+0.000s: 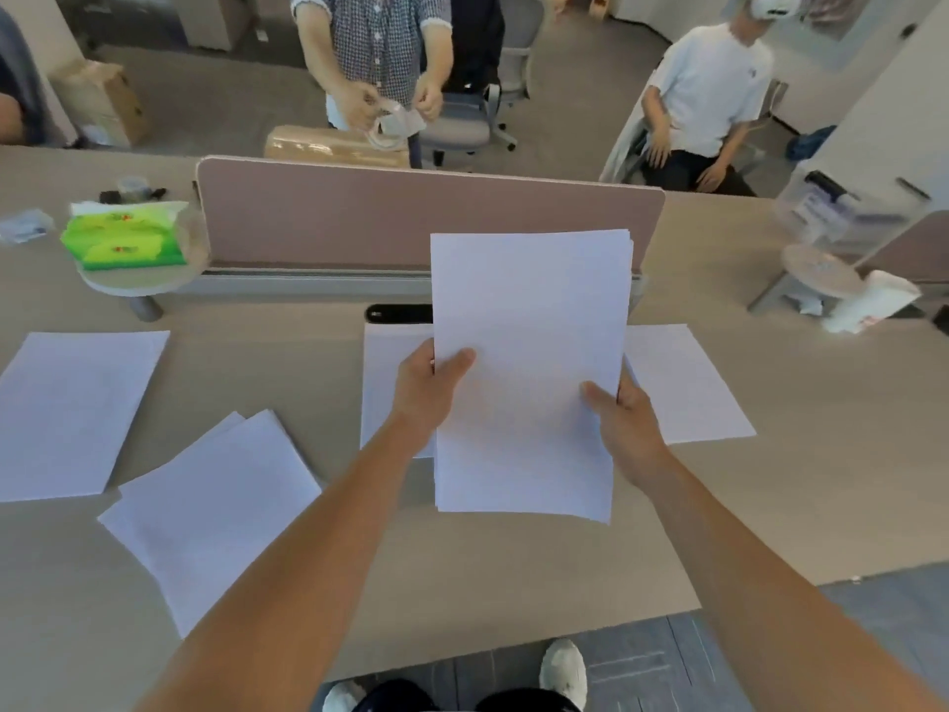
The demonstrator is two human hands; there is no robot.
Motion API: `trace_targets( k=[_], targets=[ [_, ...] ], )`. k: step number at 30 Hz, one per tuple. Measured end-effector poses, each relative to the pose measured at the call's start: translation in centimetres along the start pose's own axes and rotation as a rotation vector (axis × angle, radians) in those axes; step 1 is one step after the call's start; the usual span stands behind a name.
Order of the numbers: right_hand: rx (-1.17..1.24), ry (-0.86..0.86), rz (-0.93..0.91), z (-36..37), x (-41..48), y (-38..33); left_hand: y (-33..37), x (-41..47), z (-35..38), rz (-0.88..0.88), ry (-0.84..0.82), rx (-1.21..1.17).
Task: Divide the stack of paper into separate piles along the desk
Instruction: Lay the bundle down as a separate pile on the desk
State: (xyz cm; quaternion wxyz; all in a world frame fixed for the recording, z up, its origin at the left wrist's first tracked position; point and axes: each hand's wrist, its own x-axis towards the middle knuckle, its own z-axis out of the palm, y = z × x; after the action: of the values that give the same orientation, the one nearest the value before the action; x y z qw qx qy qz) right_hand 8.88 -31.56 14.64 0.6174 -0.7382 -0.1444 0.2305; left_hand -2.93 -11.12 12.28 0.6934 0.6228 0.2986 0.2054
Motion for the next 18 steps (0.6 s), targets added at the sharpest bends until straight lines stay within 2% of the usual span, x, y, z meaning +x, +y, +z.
trace_targets(
  k=[3,8,13,18],
  targets=[
    [-0.017,0.030,-0.040,-5.7,1.3,0.6,0.4,-0.2,6.1,0.096,0.023,0.007],
    [0.029,0.009,-0.063,-14.9,4.5,3.2,0.0,-0.3,15.8,0.115,0.061,0.044],
    [0.138,0.019,-0.030,-21.4,6.8,4.5,-0.2,-0.6,23.2,0.047,0.082,0.048],
    [0.199,-0.050,-0.005,-25.2,7.9,6.0,-1.4,-0.5,26.1,-0.064,0.070,-0.028]
  ],
)
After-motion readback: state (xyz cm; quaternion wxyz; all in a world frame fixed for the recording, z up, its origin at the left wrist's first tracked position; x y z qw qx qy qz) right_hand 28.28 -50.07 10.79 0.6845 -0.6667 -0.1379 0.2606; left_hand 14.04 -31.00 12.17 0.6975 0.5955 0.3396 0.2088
